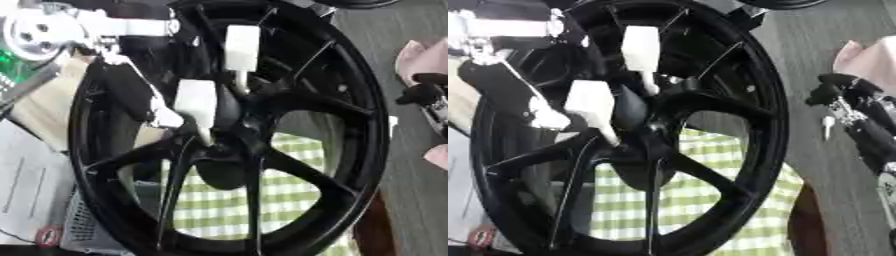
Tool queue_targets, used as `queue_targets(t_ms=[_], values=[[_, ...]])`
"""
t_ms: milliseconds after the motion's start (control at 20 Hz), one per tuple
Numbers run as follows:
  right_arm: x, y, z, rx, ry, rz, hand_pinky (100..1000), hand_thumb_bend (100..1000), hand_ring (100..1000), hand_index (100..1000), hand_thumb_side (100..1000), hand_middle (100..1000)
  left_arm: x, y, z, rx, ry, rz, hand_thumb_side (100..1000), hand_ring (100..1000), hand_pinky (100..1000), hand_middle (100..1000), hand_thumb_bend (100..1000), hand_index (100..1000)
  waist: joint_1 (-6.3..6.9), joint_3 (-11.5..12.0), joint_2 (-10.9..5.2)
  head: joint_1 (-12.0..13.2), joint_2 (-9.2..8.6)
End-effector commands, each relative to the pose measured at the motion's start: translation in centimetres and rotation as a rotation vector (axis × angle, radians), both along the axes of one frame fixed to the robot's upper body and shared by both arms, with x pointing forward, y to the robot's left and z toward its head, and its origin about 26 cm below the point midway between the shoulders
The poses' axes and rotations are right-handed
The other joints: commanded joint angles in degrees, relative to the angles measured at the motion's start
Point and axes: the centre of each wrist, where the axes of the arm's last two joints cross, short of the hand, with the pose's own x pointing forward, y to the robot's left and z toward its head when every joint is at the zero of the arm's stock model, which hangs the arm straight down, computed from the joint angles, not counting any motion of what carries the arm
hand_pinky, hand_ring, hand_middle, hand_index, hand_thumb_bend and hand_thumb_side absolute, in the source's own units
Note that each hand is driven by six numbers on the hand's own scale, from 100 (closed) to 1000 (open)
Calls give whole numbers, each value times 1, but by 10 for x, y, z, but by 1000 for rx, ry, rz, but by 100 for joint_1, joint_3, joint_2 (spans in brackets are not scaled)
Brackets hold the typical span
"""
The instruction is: Pull the pin out of the wheel hub.
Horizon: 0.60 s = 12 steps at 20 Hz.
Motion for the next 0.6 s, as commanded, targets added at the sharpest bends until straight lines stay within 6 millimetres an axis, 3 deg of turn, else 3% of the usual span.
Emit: queue_targets(t_ms=[50, 350, 600], values=[[-1, -3, 6, -4, -18, -13, 967, 332, 676, 766, 482, 605, -5, 3, 8, 21, 144, 109, 100, 565, 676, 392, 309, 546, -20, -1, -146, 27, -91], [-1, -4, 5, 3, -16, -16, 967, 328, 675, 767, 492, 605, -5, 5, 5, 10, 124, 130, 100, 495, 657, 278, 282, 416, -20, -10, -185, 45, -95], [-2, -4, 2, 6, -7, -23, 966, 329, 675, 768, 494, 604, -16, 21, 16, -60, 76, 124, 100, 479, 641, 251, 316, 390, -28, -19, -224, 35, -100]])
